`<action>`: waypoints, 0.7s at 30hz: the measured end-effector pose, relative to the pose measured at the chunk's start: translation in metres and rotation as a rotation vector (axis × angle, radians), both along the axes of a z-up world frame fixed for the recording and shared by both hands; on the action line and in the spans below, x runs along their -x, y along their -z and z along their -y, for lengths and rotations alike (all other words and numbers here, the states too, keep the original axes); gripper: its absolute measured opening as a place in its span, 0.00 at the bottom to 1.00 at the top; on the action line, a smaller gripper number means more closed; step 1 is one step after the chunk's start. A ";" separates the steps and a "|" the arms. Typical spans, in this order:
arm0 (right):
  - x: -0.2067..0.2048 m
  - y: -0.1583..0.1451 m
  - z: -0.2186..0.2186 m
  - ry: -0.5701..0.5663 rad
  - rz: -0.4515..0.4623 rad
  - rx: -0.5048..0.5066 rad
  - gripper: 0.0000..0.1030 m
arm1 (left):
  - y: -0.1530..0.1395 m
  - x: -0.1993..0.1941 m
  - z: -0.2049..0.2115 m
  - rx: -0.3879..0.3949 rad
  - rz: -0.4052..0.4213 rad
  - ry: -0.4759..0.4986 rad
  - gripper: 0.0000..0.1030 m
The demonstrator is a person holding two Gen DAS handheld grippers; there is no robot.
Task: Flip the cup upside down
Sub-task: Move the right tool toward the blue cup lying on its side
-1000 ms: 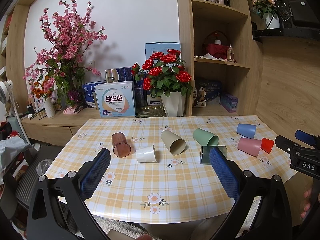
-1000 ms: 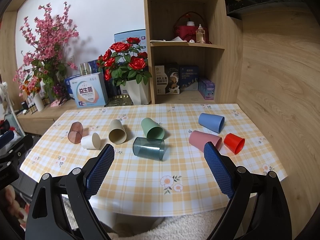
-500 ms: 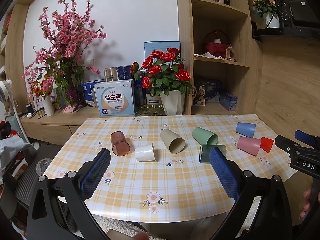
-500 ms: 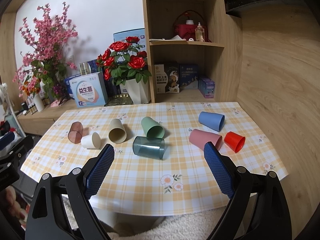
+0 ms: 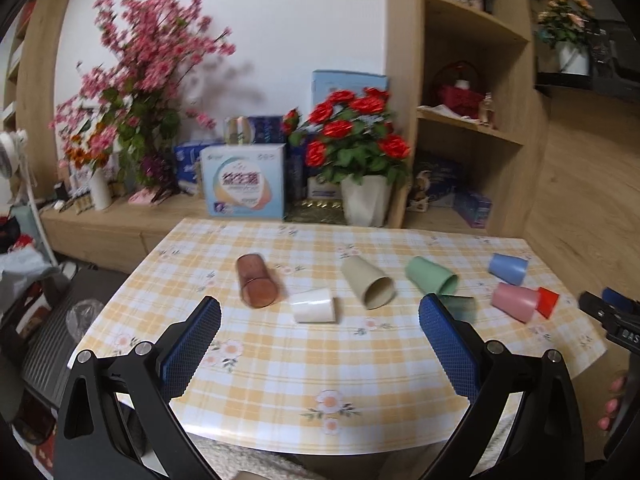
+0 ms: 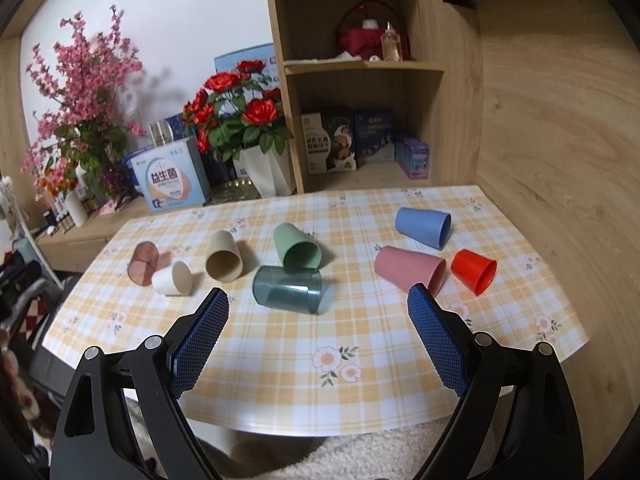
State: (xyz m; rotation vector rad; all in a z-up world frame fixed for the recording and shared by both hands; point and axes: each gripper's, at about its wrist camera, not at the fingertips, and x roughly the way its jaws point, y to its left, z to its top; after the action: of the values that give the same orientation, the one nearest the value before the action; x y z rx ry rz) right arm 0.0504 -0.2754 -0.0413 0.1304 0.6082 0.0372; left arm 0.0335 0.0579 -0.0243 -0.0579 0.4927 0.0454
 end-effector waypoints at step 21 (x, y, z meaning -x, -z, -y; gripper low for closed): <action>-0.076 0.064 0.097 0.060 -0.194 -0.107 0.85 | 0.034 -0.074 -0.008 0.008 -0.107 -0.009 0.94</action>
State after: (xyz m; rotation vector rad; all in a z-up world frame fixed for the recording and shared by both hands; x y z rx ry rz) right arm 0.1261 -0.3727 -0.1055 0.2576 0.7958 -0.0012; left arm 0.1071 0.0657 -0.0586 -0.0654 0.5991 0.0559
